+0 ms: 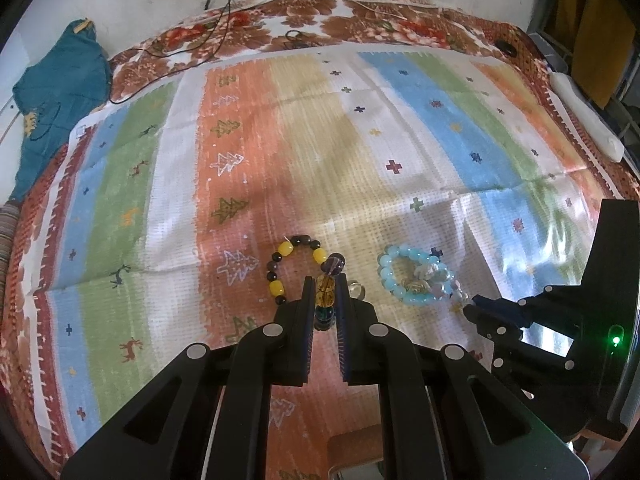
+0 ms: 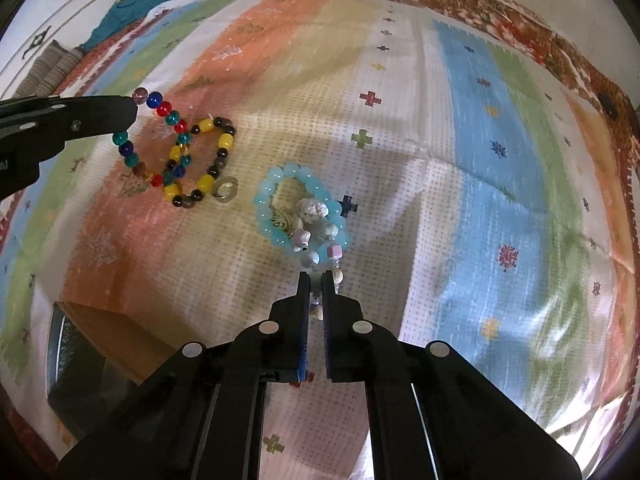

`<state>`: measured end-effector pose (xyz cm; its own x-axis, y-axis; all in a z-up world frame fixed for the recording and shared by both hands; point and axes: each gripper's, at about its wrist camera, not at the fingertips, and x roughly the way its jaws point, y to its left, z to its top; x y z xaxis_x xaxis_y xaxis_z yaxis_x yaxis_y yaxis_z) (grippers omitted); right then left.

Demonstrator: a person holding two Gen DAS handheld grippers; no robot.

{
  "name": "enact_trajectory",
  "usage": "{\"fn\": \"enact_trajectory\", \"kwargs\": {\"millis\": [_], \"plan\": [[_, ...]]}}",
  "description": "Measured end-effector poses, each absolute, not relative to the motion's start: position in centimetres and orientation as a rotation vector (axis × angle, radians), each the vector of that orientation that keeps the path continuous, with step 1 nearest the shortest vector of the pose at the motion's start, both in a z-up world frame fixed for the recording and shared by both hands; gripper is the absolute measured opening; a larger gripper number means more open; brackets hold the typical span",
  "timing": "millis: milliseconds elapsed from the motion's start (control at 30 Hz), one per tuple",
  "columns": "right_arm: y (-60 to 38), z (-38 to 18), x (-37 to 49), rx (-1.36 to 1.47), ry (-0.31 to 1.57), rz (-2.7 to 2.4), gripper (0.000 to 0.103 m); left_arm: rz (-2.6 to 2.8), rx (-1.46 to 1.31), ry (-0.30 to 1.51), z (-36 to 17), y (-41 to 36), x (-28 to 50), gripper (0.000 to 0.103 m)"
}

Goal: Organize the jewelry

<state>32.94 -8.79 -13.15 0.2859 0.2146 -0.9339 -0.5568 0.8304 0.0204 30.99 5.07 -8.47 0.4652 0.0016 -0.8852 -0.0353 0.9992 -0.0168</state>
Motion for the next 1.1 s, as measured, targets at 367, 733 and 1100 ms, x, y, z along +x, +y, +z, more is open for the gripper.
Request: {"fn": "enact_trajectory", "kwargs": {"millis": [367,733,1100], "plan": [[-8.8,-8.8,31.1,-0.307,1.074,0.554,0.007,0.020,-0.054,1.042,-5.5,5.0,28.9,0.009],[-8.6,-6.1,29.2,-0.285,1.006,0.560,0.007,0.043,-0.057,1.036,-4.9,5.9,26.6,0.009],[-9.0,-3.7,26.5,-0.266,0.924,0.569,0.007,0.047,-0.113,1.007,-3.6,7.2,23.9,0.009]]}}
